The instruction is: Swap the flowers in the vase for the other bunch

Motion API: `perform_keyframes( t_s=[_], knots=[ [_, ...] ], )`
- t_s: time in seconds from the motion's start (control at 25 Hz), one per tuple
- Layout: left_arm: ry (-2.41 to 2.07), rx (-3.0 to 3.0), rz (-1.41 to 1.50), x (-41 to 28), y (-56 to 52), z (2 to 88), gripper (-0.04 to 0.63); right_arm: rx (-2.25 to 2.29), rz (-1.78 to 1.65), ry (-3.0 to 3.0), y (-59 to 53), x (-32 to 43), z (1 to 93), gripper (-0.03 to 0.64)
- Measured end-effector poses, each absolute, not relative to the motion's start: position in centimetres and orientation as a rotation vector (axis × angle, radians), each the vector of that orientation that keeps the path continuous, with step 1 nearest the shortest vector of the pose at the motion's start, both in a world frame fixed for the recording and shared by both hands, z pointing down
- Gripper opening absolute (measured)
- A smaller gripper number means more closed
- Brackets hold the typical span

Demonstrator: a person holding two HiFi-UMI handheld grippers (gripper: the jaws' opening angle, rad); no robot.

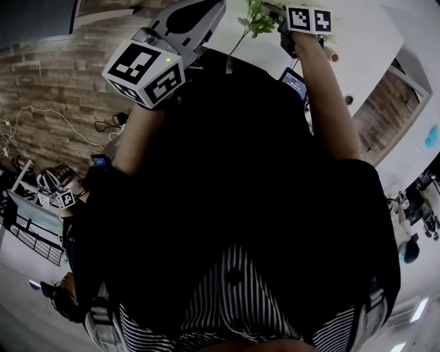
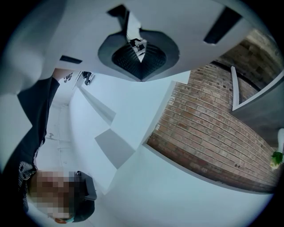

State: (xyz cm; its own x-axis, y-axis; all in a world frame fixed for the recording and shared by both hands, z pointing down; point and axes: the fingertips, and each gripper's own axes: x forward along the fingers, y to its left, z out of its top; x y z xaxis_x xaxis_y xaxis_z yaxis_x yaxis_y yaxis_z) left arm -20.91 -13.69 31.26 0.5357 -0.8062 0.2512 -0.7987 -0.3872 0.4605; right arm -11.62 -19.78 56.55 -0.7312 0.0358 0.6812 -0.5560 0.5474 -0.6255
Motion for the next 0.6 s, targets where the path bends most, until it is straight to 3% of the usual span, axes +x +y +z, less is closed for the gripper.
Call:
perform_keyframes(
  t_s=[0.24, 0.6],
  knots=[
    [-1.204, 2.32, -0.018, -18.4, -15.1, 29.5, 0.0, 0.551, 0.997, -2.326, -22.5, -9.5, 46.8, 0.015],
    [-1.051, 2.431, 0.003, -15.4, -16.3, 29.0, 0.0, 0.672, 0.939, -2.476, -22.9, -6.8, 39.5, 0.014]
  ],
)
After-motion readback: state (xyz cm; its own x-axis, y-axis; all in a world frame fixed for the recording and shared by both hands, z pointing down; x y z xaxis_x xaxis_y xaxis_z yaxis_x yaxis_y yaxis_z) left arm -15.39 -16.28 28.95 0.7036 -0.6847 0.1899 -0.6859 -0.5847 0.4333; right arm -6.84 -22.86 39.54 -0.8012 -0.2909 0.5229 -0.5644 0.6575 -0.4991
